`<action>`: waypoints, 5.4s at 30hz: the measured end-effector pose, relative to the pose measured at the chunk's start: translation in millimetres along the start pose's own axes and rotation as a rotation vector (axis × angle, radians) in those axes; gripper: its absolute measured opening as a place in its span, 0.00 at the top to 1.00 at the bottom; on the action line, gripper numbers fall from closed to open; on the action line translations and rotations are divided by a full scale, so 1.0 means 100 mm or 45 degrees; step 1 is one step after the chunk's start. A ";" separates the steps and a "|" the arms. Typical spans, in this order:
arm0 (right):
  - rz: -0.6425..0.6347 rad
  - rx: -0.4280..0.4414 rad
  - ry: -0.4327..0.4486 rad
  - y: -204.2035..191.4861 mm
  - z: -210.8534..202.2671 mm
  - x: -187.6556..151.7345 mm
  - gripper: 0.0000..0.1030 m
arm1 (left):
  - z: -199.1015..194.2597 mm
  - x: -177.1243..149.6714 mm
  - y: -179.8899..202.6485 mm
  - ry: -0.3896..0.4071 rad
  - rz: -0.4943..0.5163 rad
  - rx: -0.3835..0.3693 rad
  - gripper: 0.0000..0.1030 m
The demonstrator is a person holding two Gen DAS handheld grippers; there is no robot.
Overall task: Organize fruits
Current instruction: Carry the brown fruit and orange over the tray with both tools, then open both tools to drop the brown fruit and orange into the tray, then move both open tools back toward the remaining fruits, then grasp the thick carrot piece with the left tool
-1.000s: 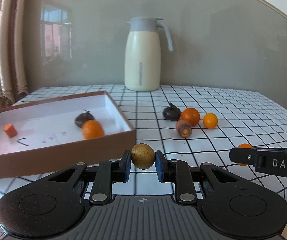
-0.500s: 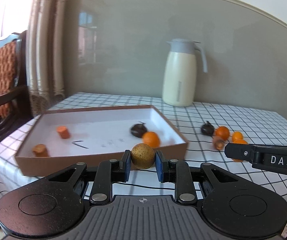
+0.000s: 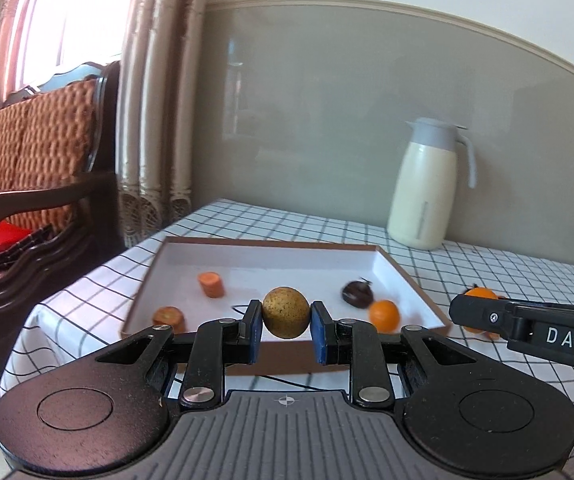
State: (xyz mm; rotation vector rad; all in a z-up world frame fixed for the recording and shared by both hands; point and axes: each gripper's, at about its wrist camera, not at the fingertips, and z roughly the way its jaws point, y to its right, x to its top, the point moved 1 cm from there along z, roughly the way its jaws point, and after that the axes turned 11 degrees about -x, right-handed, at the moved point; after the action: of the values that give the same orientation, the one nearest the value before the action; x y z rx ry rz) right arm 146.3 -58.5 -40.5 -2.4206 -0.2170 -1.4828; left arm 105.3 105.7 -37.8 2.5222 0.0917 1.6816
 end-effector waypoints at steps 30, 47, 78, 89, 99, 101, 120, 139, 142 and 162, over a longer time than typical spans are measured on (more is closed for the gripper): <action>-0.037 0.013 -0.003 -0.20 0.87 0.34 0.75 | 0.76 0.27 -0.69 -0.014 -0.071 0.149 0.75; -0.018 -0.064 -0.094 -0.11 1.54 0.34 0.33 | 1.40 0.17 -0.92 -0.129 -0.102 0.258 0.71; 0.135 -0.093 0.120 0.30 0.43 0.44 0.06 | 0.60 0.53 -0.43 0.023 -0.012 0.290 0.00; 0.166 -0.145 0.155 0.59 -0.02 0.38 0.06 | 0.23 0.57 -0.07 0.050 0.039 0.220 0.00; 0.179 -0.266 0.137 1.01 -0.26 0.18 0.06 | 0.23 0.42 0.43 0.010 0.122 0.100 0.00; 0.199 -0.277 0.145 1.11 -0.32 0.11 0.06 | 0.24 0.37 0.52 -0.003 0.132 0.066 0.00; 0.211 -0.576 0.059 1.84 -0.37 -0.26 0.08 | 0.68 -0.07 1.48 -0.148 0.238 -0.205 0.00; 0.300 -0.559 -0.052 2.37 -0.07 -0.37 0.50 | 1.44 -0.34 2.25 -0.252 0.268 -0.311 0.23; 0.301 -0.542 -0.063 2.40 0.01 -0.37 0.51 | 1.61 -0.39 2.30 -0.276 0.261 -0.310 0.34; 0.298 -0.437 -0.113 2.40 0.51 -0.28 0.57 | 2.03 -0.47 2.37 -0.307 0.234 -0.297 0.71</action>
State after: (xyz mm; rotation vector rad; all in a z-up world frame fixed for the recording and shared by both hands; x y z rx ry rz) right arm 243.4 -268.5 -128.0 -2.6642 0.3193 -1.4021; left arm 272.6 -146.5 -129.0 2.5917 -0.3449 1.3361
